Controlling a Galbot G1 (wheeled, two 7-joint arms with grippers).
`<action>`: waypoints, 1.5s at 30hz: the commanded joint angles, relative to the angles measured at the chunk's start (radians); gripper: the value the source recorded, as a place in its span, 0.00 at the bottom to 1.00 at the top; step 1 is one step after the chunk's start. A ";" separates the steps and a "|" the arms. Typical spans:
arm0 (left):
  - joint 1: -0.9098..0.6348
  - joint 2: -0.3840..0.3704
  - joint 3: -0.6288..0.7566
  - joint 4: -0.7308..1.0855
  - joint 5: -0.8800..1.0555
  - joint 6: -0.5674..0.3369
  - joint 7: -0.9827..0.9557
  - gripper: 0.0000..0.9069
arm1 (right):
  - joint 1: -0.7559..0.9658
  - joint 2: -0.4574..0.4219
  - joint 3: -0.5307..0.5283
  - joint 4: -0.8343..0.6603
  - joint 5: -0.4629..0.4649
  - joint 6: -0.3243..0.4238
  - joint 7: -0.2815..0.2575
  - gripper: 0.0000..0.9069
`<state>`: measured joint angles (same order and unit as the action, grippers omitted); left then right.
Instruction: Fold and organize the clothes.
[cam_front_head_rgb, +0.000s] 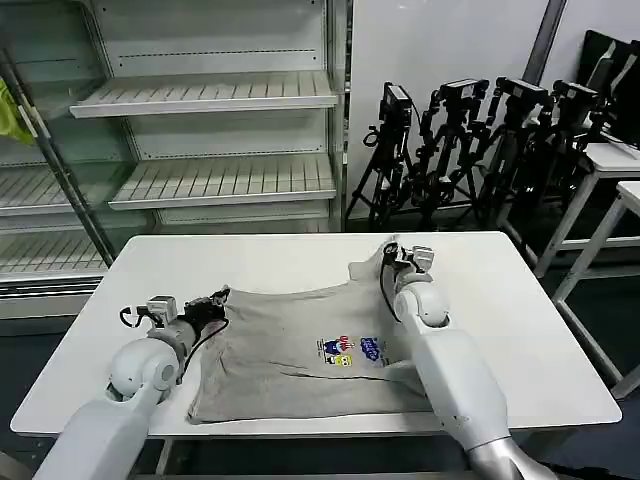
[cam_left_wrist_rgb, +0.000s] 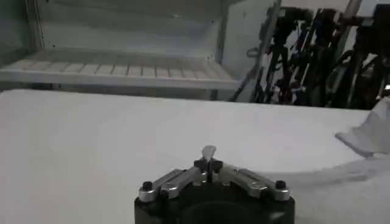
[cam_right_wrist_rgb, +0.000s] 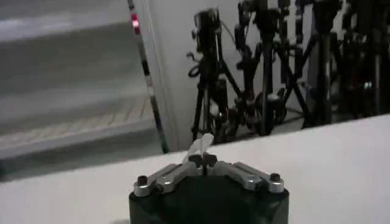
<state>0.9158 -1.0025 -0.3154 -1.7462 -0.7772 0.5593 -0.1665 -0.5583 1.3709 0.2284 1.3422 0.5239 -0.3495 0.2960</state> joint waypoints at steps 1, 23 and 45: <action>0.121 0.035 -0.067 -0.198 -0.012 -0.008 0.012 0.06 | -0.180 -0.113 0.028 0.312 0.014 0.051 -0.003 0.00; 0.442 0.016 -0.139 -0.442 0.150 -0.018 0.015 0.06 | -0.811 -0.174 0.282 0.757 -0.094 0.070 -0.071 0.00; 0.510 -0.034 -0.125 -0.381 0.295 -0.039 0.015 1.00 | -0.908 -0.128 0.286 0.708 -0.123 0.013 -0.061 1.00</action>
<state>1.4014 -1.0105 -0.4548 -2.1297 -0.5501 0.5181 -0.1499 -1.4141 1.2135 0.5245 2.0326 0.4206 -0.3053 0.2264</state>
